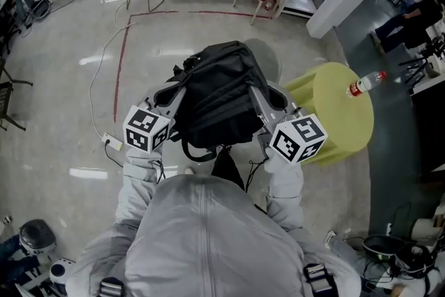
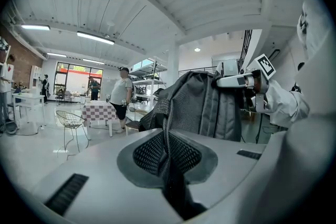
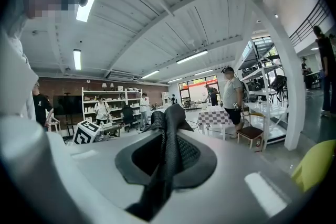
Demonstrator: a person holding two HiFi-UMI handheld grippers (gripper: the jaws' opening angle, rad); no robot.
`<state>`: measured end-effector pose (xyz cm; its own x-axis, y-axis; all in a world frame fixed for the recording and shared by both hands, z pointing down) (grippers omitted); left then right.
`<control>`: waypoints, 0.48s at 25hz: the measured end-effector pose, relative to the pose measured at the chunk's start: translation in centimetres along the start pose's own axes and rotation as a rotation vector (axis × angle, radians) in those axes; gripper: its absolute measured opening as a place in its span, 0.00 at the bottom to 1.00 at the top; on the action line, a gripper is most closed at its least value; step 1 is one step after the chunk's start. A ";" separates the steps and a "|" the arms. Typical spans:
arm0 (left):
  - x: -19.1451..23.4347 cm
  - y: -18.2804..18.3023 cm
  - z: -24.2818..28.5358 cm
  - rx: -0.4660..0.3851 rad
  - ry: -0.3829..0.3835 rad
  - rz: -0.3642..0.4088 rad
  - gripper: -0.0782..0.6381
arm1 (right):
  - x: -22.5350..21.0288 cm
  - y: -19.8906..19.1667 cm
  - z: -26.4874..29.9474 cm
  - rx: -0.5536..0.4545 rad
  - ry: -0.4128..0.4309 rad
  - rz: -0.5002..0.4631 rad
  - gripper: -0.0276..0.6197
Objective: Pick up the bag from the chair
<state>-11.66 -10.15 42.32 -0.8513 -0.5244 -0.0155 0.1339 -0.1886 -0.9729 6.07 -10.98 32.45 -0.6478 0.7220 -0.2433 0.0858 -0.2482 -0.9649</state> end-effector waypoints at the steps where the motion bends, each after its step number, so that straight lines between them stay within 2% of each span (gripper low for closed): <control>1: 0.0 0.0 0.0 0.000 -0.002 -0.003 0.16 | 0.0 0.0 0.1 0.000 0.000 0.001 0.11; 12: 0.3 -0.6 -0.2 0.012 -0.006 -0.054 0.16 | 0.3 -0.1 0.5 0.018 0.003 -0.001 0.11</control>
<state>-12.07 -10.07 42.85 -0.8545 -0.5180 0.0382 0.0940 -0.2265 -0.9695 5.44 -11.06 32.48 -0.6452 0.7243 -0.2430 0.0715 -0.2595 -0.9631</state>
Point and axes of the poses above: the fingertips, and each gripper's own axes: z forward along the fingers, x to its left, y out of its top, the point moved 1 cm from there along -z, backward along the fingers, and after that the axes turned 5 degrees about z, right-handed, at the moved point
